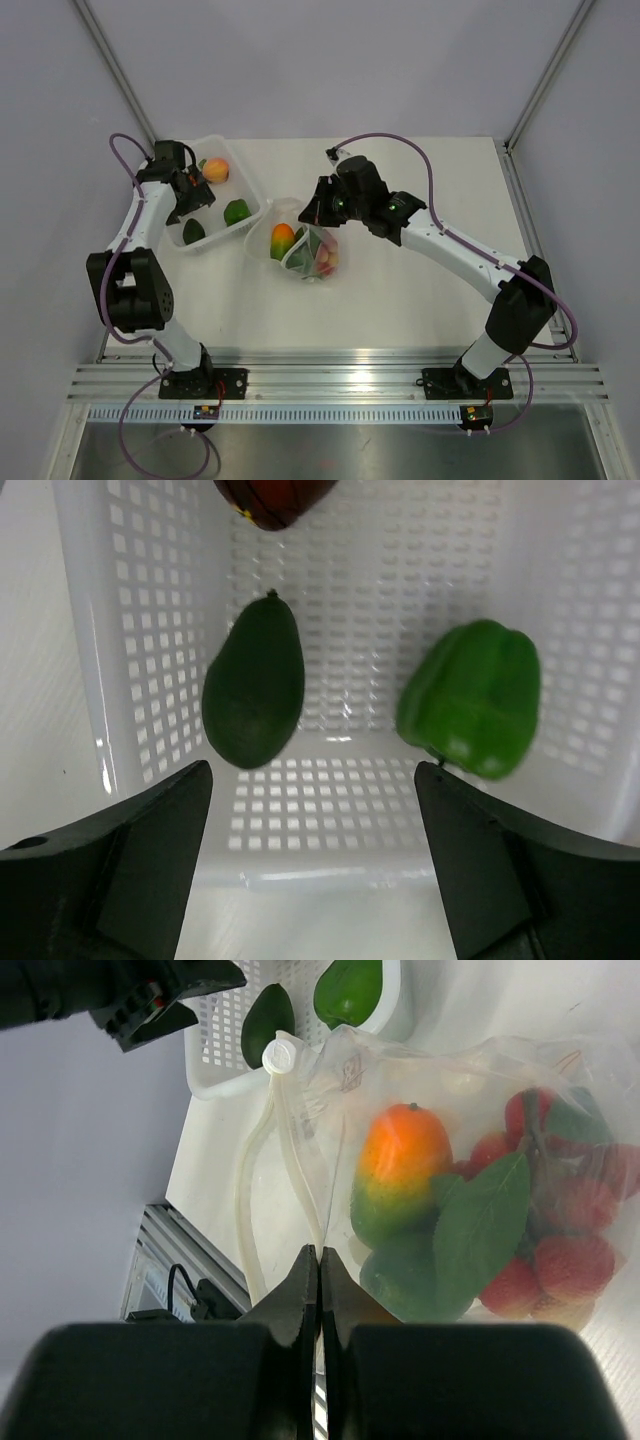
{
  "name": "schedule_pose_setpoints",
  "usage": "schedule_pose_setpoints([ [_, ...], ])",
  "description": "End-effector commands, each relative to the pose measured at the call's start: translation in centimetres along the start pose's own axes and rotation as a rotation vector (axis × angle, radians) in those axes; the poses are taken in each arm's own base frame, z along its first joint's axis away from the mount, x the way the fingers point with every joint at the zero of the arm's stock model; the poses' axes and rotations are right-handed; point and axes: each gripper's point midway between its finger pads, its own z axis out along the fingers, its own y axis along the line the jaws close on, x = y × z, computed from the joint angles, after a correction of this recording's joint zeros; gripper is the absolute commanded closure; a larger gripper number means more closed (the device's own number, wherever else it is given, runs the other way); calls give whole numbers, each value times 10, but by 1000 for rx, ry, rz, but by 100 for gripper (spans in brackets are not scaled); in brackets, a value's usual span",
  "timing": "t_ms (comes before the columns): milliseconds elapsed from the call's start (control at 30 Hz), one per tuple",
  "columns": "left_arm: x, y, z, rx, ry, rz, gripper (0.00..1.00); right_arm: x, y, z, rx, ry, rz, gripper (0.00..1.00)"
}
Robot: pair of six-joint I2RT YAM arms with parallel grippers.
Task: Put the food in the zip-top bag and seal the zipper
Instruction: Pick up the fake fruit from the bin.
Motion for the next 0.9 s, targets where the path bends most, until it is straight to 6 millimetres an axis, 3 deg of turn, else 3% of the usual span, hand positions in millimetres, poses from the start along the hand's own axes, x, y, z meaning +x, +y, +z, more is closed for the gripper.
schedule_pose_setpoints([
  [0, -71, -3, 13, -44, -162, -14, 16, -21, 27, -17, -71, -65, -57, 96],
  [67, -84, 0, 23, -69, -124, 0, 16, -23, 29, -18, -70, -68, -72, 96],
  [100, -81, 5, 48, -94, -67, 2, 15, -24, 29, -17, -67, -69, -73, 96],
  [133, -101, 0, 44, -76, -97, -12, 14, -28, 32, -17, -70, -74, -77, 96],
  [233, -111, -4, 72, -40, -62, -61, 14, -31, 34, -13, -71, -70, -91, 96],
  [400, -120, 8, 97, -95, -56, -42, 5, -30, 33, -5, -71, -60, -85, 96],
  [500, -112, 9, 112, -79, -20, -24, 2, -29, 31, -1, -63, -57, -82, 96],
  [700, -77, 13, 139, -81, 88, 2, 3, -26, 34, 5, -84, -33, -70, 96],
  [867, -73, 11, 145, -64, 92, -7, 5, -26, 33, 7, -76, -28, -70, 96],
])
